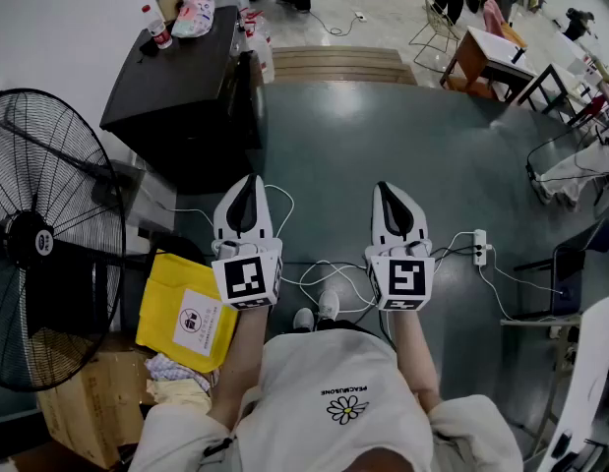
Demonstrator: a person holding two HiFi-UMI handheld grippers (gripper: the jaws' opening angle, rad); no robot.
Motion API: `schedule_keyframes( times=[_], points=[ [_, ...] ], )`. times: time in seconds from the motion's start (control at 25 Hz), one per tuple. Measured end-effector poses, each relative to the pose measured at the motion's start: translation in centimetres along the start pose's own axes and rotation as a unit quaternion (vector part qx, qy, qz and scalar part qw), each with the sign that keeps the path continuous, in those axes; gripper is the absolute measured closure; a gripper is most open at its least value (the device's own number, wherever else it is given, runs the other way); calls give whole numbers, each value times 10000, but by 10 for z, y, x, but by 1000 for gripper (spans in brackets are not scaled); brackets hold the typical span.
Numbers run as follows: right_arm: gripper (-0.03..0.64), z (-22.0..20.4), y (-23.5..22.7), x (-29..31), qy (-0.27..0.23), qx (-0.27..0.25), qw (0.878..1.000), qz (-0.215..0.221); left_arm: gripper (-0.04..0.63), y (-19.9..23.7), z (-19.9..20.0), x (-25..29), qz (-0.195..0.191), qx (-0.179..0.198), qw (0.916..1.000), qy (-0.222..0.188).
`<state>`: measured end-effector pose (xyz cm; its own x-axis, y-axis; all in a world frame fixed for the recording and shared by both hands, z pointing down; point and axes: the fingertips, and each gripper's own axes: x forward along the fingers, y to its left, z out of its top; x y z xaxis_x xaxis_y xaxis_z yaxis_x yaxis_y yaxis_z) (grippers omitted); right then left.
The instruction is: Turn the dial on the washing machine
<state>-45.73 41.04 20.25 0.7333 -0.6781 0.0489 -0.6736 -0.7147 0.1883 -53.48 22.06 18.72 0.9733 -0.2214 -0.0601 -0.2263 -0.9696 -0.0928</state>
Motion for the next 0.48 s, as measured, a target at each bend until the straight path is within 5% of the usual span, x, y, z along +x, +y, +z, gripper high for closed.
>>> schedule_keyframes(
  times=[0.48],
  points=[
    [614, -13, -19, 21, -41, 99, 9999, 111, 595, -13, -8, 31, -32, -16, 10000, 6]
  ],
)
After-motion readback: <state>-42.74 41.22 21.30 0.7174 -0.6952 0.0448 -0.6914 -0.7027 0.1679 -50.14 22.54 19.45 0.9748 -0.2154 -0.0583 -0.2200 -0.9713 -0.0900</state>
